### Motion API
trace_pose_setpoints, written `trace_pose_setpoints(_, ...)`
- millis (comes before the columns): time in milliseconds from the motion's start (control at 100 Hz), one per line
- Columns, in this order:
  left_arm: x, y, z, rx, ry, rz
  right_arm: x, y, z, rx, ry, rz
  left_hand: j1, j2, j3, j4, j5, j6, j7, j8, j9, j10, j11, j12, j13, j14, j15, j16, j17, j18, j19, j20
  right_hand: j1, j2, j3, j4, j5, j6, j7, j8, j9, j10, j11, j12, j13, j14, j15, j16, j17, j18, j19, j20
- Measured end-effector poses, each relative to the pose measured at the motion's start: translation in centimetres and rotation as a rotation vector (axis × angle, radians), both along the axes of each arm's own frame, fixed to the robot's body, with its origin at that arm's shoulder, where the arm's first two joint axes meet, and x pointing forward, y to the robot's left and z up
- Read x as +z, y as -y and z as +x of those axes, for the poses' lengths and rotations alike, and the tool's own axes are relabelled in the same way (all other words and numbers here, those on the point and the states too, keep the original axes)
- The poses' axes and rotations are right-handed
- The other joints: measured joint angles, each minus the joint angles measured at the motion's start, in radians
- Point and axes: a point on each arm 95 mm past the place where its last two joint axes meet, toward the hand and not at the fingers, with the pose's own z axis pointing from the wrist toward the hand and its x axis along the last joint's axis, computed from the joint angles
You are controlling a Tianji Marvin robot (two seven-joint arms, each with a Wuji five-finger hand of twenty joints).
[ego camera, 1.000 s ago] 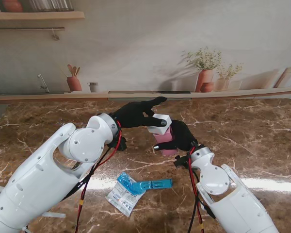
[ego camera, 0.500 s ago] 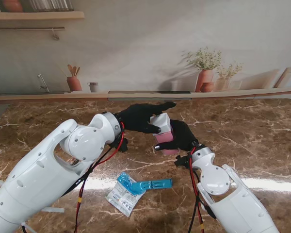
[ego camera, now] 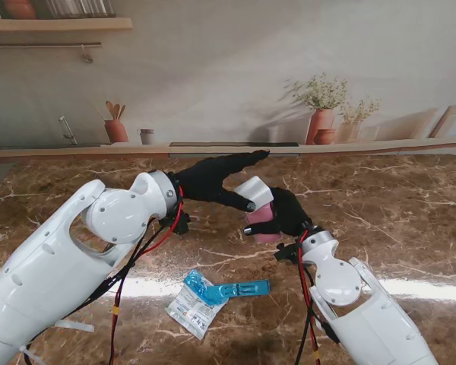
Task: Fill the seasoning bottle
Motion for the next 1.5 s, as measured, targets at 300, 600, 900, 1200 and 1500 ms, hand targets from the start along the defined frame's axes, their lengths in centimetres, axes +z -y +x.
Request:
trace_pose_setpoints(300,-0.7,1.3,-0.5,0.105,0.098,0.036,0.0,0.0,0.0,0.002,0.001,-0.001,0.068,0.002,-0.029,0.000,0.124,0.032,0.026,0.064,0.309,-0.012,0.173,0.211,0.223,0.035,0.172,0.238,0.087,0.099,0.347,0.000,0.000,0.000,0.000,0.000,0.000,0.000,0.000,0.000,0.000,0.000,0.000,0.000,0.000,0.000,0.000,0.000,0.000,0.000,0.000,0.000)
trace_pose_setpoints(600,-0.5,1.7,-1.1,-0.159,-0.058,-0.043,-0.1,0.1,-0.1,-0.001,-0.005,-0.007,0.411,-0.104,0.830,-0.057,0.120,-0.063,0.039,-0.079,0.196,-0.113,0.009,-0.135,-0.028,-0.057,-0.089,-0.048,0.011,-0.062,0.054,-0.114,0.001,-0.020,-0.001,0.000,0.011,-0.005,0.000,0.005,0.003,0.000,0.000,0.000,0.000,0.000,-0.003,0.000,0.000,0.000,0.000,0.001)
trace_pose_setpoints(900,-0.6,0.4,-0.3,-0.033,-0.020,-0.053,0.1,-0.1,-0.1,0.000,-0.001,-0.005,0.012,-0.009,0.076,-0.011,-0.001,-0.030,0.063,-0.037,0.022,-0.021,-0.005,-0.065,-0.047,-0.024,-0.022,-0.029,-0.002,-0.006,-0.044,-0.036,0.002,-0.020,-0.001,0.011,0.011,-0.005,0.000,0.005,0.004,0.000,0.000,0.000,0.000,0.000,-0.002,0.000,0.000,0.000,0.000,0.001)
trace_pose_setpoints(1200,-0.9,1.4,-1.1,0.139,0.031,0.014,0.2,-0.1,0.0,-0.001,0.006,-0.029,-0.039,0.061,-0.132,0.001,0.002,0.022,0.063,0.024,0.194,0.033,0.137,0.201,0.161,0.072,0.158,0.231,0.034,0.172,0.169,-0.053,0.002,-0.020,-0.001,0.011,0.011,-0.004,0.000,0.005,0.004,0.000,0.000,0.000,0.000,0.000,-0.002,0.000,0.000,0.000,0.000,0.001)
trace_pose_setpoints(1500,-1.1,2.2,-1.5,0.085,0.043,0.044,0.2,-0.1,0.0,-0.001,0.005,-0.027,0.156,-0.170,0.782,-0.076,0.032,0.002,0.076,0.035,0.286,-0.026,0.138,0.199,0.171,0.055,0.154,0.231,0.017,0.172,0.264,-0.159,0.002,-0.004,-0.001,0.011,0.011,0.024,0.000,0.004,0.004,0.011,0.001,0.000,0.000,0.007,0.017,0.011,0.000,0.000,0.000,0.001)
